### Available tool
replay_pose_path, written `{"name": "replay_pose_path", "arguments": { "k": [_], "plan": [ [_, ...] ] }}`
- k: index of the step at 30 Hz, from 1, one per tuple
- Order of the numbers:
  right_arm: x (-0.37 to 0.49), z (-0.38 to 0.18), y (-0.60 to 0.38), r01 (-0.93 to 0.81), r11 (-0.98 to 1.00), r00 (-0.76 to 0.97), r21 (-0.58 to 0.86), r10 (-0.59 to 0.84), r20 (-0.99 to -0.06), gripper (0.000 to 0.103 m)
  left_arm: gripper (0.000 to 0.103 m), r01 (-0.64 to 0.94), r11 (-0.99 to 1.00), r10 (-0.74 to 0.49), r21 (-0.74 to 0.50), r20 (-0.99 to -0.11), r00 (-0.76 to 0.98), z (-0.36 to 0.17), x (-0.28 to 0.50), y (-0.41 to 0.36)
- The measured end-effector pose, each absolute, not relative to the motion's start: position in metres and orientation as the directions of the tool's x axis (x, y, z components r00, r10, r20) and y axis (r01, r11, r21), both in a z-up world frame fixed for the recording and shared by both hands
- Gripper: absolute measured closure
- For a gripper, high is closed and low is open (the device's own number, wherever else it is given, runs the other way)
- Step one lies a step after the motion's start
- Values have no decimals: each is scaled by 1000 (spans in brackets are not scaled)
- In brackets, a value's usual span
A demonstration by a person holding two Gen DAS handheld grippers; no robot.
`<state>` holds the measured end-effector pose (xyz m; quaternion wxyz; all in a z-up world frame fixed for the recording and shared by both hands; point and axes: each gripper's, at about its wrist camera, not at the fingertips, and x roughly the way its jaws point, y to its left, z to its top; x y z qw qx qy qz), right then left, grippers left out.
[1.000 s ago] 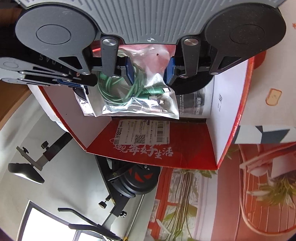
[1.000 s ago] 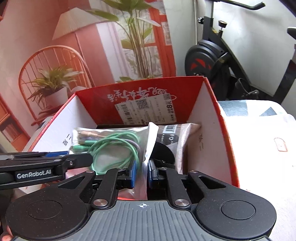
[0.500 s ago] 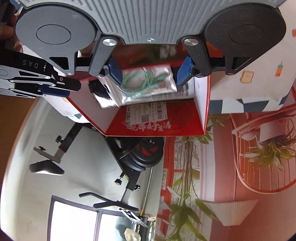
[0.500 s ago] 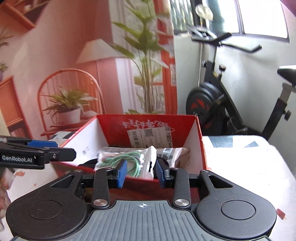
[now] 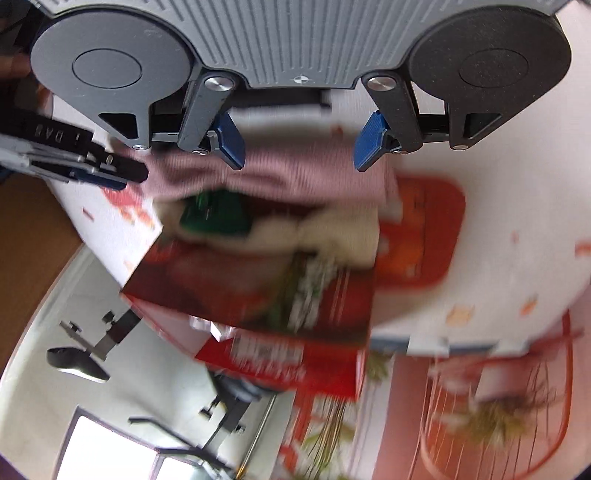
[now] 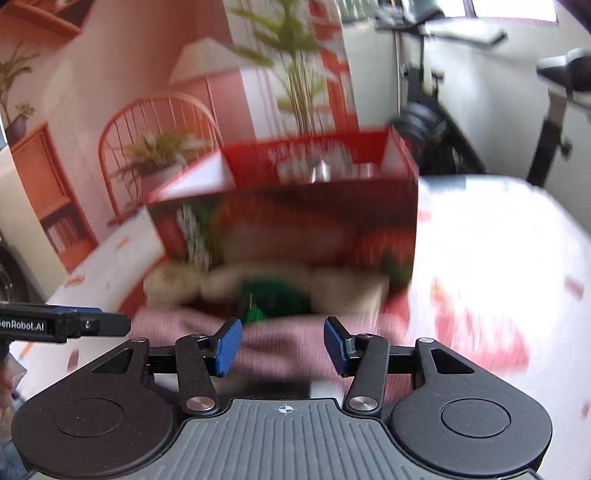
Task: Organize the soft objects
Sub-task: 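Move the left tool to the black glove and grasp it, then lift the black glove with the left tool over the red box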
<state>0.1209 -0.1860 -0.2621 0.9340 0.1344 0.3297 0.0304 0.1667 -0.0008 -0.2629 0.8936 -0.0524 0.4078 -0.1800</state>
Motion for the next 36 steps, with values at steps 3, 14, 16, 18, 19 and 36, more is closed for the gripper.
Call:
{"name": "replay_pose_path", "arguments": {
  "k": [3, 14, 16, 18, 19, 36],
  "plan": [
    [109, -280, -176, 41, 968, 744, 246, 135, -654, 55, 36, 265, 926, -374, -268, -731, 570, -277, 161, 3],
    [98, -306, -180, 108, 957, 719, 268, 111, -686, 48, 69, 308, 922, -371, -234, -764, 528, -301, 153, -6],
    [98, -308, -179, 104, 957, 717, 272, 118, -687, 47, 80, 318, 922, -368, -221, -757, 541, -300, 154, -5],
    [100, -310, -178, 101, 954, 718, 282, 127, -685, 43, 81, 315, 928, -351, -201, -757, 552, -301, 149, -5],
    [100, -310, -178, 101, 953, 719, 285, 128, -683, 43, 81, 310, 930, -346, -198, -757, 554, -301, 146, -6],
    [120, -312, -163, 67, 947, 729, 313, 167, -664, 39, 80, 251, 946, -314, -205, -763, 565, -308, 153, 5]
  ]
}}
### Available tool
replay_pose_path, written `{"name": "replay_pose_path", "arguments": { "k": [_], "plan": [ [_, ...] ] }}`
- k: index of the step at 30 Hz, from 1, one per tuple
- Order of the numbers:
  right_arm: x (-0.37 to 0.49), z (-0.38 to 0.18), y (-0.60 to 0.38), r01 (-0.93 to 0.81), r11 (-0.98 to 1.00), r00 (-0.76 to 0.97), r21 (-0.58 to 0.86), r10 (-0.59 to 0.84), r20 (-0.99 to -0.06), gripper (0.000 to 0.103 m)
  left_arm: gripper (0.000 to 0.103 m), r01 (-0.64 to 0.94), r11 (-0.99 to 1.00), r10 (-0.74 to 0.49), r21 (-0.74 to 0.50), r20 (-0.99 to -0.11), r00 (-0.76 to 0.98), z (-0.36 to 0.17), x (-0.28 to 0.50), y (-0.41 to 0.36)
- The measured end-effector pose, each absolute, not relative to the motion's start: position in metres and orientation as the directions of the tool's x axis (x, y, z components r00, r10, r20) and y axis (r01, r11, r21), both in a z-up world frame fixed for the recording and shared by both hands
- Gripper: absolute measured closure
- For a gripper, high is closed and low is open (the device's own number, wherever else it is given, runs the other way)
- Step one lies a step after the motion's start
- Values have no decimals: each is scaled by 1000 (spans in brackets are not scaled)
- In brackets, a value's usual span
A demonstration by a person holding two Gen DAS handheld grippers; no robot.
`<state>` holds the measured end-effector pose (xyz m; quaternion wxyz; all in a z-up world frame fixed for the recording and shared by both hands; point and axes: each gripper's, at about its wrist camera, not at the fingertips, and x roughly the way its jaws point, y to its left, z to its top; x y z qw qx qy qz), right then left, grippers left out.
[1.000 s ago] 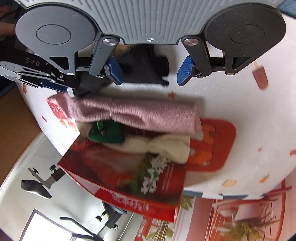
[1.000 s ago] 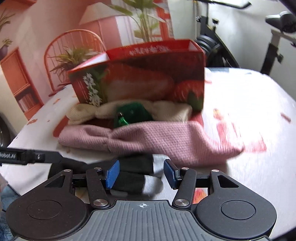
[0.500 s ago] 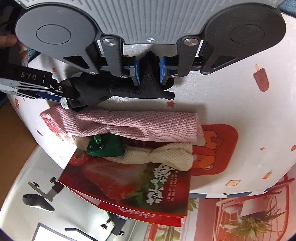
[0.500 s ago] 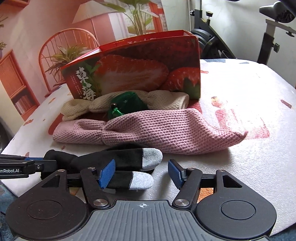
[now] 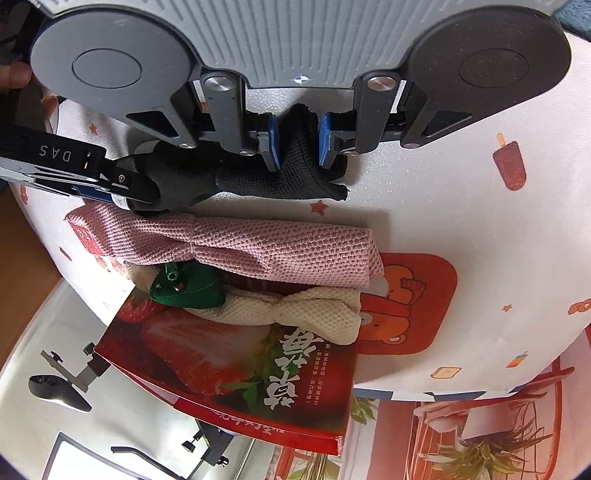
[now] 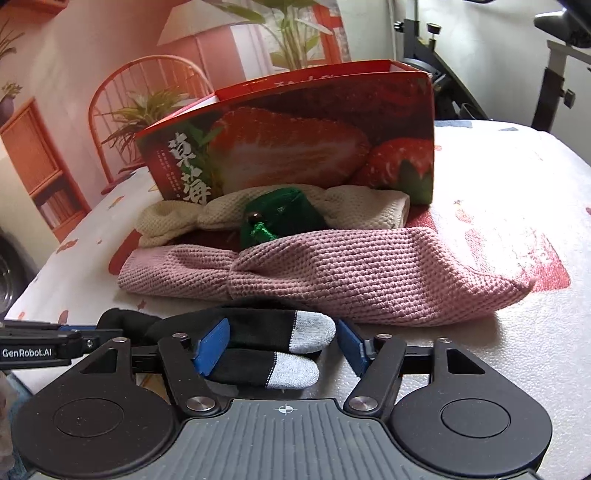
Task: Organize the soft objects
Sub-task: 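Lift the black glove with the left tool over the red box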
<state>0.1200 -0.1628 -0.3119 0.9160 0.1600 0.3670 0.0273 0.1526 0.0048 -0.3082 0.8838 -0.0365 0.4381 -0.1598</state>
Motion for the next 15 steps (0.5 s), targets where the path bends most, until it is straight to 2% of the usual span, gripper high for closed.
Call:
{"name": "replay_pose_path", "arguments": {
  "k": [8, 12, 15],
  "plan": [
    [114, -318, -162, 44, 947, 740, 318, 183, -648, 43, 80, 252, 946, -316, -205, -762, 566, -309, 152, 5],
    [113, -318, -158, 20, 950, 733, 313, 199, -651, 54, 79, 253, 946, -314, -202, -761, 567, -309, 151, 5],
    [113, -317, -155, -9, 949, 724, 316, 224, -653, 69, 79, 256, 946, -313, -198, -760, 569, -309, 152, 5]
  ]
}}
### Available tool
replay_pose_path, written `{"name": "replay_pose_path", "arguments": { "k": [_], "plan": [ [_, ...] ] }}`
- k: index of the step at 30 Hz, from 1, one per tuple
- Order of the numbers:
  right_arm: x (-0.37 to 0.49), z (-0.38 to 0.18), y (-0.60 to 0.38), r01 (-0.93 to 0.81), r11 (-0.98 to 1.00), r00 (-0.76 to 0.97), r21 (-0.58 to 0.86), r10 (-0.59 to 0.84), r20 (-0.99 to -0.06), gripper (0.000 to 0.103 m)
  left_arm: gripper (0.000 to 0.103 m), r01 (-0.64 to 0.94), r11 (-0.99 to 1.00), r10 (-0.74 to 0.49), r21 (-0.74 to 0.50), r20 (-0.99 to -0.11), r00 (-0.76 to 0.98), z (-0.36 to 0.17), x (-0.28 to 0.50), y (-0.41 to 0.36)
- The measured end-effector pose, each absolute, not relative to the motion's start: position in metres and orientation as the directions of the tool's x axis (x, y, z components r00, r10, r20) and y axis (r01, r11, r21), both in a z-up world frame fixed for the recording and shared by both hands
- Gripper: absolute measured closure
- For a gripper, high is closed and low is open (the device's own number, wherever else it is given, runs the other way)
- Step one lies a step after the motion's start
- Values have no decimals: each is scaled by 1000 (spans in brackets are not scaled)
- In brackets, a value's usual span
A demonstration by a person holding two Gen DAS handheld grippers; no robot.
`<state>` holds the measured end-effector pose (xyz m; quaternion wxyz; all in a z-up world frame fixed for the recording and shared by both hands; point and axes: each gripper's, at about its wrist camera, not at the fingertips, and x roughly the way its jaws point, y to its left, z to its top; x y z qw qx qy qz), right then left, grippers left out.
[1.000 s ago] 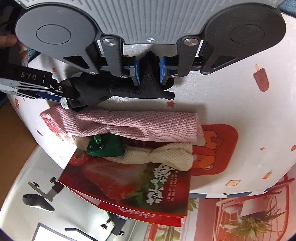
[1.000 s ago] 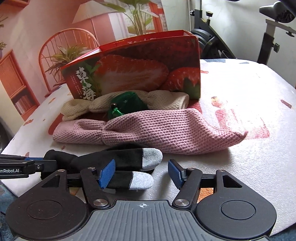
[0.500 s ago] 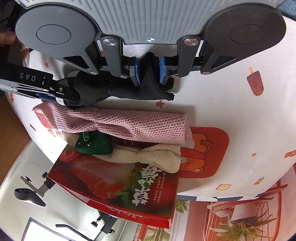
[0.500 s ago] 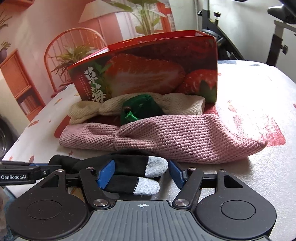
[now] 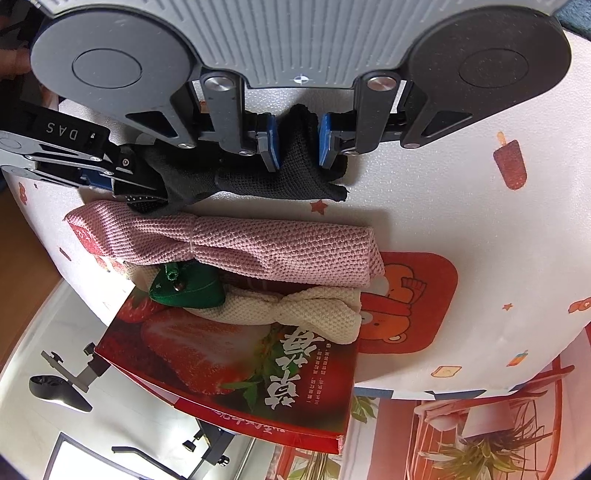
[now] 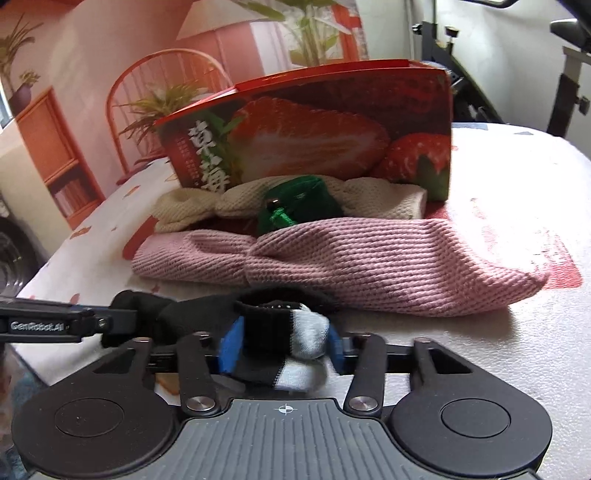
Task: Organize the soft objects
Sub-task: 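Lift the black glove with the left tool over the red box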
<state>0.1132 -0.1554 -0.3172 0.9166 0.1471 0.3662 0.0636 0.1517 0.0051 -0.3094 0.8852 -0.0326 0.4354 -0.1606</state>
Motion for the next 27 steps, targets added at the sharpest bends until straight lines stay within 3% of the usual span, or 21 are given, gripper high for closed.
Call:
{"name": "replay_pose_path", "arguments": {
  "k": [4, 7, 22, 27],
  "plan": [
    [113, -317, -153, -30, 944, 714, 329, 251, -654, 82, 79, 258, 947, -310, -192, -759, 573, -310, 151, 4],
    [111, -316, -150, -44, 945, 709, 324, 258, -656, 86, 79, 258, 947, -310, -191, -758, 574, -310, 151, 4],
    [105, -313, -148, -63, 942, 705, 328, 275, -653, 90, 83, 262, 946, -312, -190, -751, 582, -308, 147, 6],
    [100, -303, -150, -69, 939, 732, 337, 277, -622, 91, 84, 283, 941, -329, -188, -712, 620, -295, 138, 5]
  ]
}}
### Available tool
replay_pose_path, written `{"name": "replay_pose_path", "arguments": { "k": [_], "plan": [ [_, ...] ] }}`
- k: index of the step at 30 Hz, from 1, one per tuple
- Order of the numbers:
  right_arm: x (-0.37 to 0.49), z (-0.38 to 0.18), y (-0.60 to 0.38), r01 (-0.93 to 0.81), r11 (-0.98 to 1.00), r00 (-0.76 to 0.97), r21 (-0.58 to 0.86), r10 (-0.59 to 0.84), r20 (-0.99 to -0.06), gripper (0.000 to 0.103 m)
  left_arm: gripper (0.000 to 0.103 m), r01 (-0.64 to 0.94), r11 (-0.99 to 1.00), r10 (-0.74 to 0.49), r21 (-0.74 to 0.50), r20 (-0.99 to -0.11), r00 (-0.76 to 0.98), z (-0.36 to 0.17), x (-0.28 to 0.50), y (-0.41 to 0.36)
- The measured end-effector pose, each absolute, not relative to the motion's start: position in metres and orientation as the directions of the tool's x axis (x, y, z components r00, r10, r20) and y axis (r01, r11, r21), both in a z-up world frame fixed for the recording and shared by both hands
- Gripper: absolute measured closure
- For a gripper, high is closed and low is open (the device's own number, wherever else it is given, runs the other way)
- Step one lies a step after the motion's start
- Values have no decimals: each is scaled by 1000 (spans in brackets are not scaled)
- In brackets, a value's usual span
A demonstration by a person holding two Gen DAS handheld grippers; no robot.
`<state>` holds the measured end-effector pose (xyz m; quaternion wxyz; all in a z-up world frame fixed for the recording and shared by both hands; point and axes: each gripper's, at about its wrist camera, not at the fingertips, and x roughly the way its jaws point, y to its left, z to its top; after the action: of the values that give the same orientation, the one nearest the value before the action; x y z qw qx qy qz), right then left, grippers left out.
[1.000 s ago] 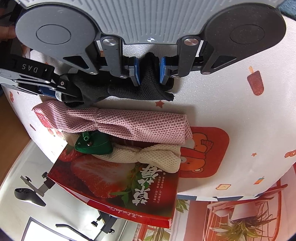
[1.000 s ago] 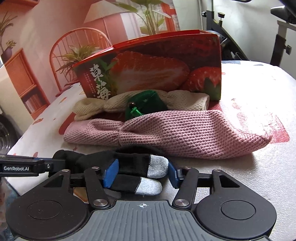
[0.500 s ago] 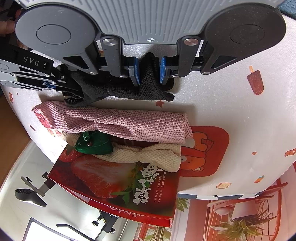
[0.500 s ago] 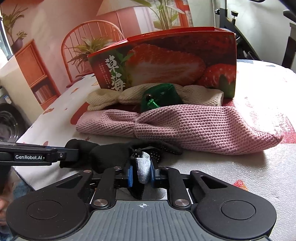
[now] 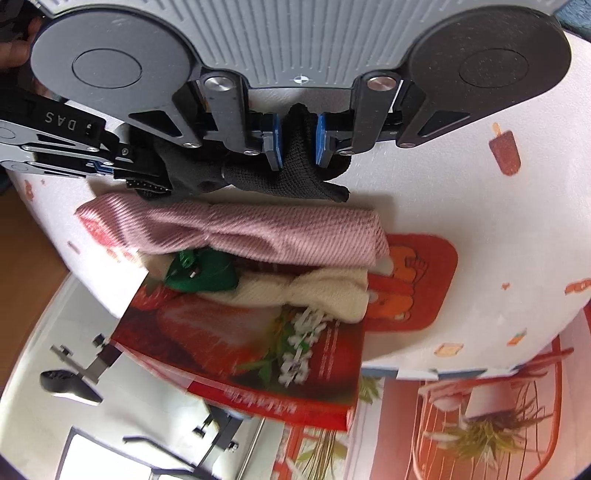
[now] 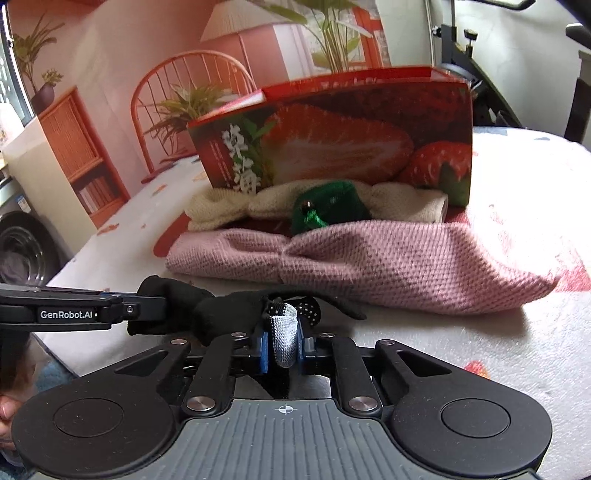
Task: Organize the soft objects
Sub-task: 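Lift the black glove with the left tool over the red box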
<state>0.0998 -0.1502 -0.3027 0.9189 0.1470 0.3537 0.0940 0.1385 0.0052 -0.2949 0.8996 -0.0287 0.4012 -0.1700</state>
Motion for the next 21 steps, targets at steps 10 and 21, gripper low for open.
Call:
{"name": "replay_pose_path", "arguments": {
  "k": [10, 21],
  "plan": [
    [100, -254, -159, -125, 951, 824, 282, 258, -504, 91, 84, 330, 921, -386, -206, -589, 710, -248, 133, 7],
    [156, -183, -191, -160, 952, 883, 261, 256, -393, 91, 84, 363, 916, -397, -167, -488, 777, -179, 179, -14]
  ]
}}
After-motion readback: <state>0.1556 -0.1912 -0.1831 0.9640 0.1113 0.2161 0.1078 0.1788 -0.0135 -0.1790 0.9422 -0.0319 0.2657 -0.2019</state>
